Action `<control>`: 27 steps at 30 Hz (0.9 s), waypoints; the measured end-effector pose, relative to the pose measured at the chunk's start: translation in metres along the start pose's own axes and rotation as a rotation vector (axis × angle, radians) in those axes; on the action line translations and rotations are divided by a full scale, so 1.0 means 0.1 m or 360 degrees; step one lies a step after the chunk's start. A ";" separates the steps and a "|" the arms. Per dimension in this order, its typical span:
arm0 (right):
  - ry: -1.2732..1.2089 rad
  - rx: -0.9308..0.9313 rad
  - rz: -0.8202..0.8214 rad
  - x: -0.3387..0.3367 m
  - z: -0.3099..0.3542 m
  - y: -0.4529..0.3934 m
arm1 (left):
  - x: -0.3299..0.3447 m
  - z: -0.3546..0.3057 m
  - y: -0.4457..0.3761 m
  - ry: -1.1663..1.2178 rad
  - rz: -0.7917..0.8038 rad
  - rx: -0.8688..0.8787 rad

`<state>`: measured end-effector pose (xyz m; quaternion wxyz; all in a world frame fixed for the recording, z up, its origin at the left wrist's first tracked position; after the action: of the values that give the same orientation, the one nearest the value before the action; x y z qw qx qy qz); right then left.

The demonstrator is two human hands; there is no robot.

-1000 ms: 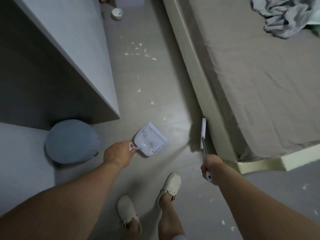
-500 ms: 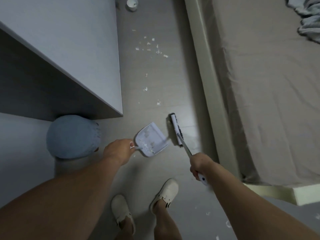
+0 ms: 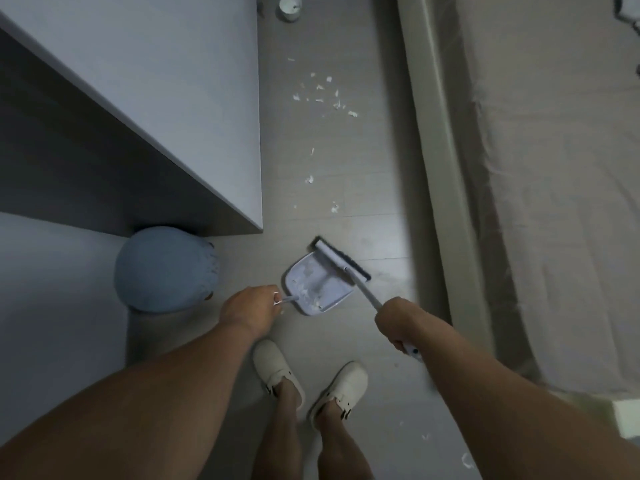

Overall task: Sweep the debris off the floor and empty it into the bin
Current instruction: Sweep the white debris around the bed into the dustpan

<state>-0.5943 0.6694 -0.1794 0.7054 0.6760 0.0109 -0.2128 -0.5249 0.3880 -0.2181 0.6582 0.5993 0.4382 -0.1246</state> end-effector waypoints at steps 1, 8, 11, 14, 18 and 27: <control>-0.0015 0.0062 0.0068 0.04 -0.03 0.04 | 0.00 0.00 0.00 0.0019 0.0009 -0.0005; -0.0081 0.0243 0.0097 -0.04 -0.35 0.27 | 0.02 0.00 0.06 0.0088 0.0030 0.0006; -0.0076 0.0154 -0.0043 -0.08 -0.10 0.21 | 0.00 0.07 0.06 0.0117 0.0014 0.0023; 0.0030 0.0040 -0.0084 0.09 0.20 0.09 | 0.01 0.16 0.06 0.0122 0.0017 0.0026; 0.0119 0.0153 0.0188 0.45 0.20 0.13 | 0.00 0.23 0.12 0.0103 -0.0019 0.0062; -0.0634 0.0294 0.0104 0.27 -0.10 0.77 | -0.01 0.65 0.49 0.0382 -0.0017 -0.0043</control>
<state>-0.5426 0.6708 -0.1155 0.6351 0.6824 -0.1702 -0.3193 -0.4639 0.3418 -0.1913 0.6083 0.5986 0.5188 -0.0495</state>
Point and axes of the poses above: each hand's wrist, its own y-axis away from the middle knuckle, its own x-axis out of the palm, z = x × y, the point moved 9 cm from there along -y, towards the middle knuckle
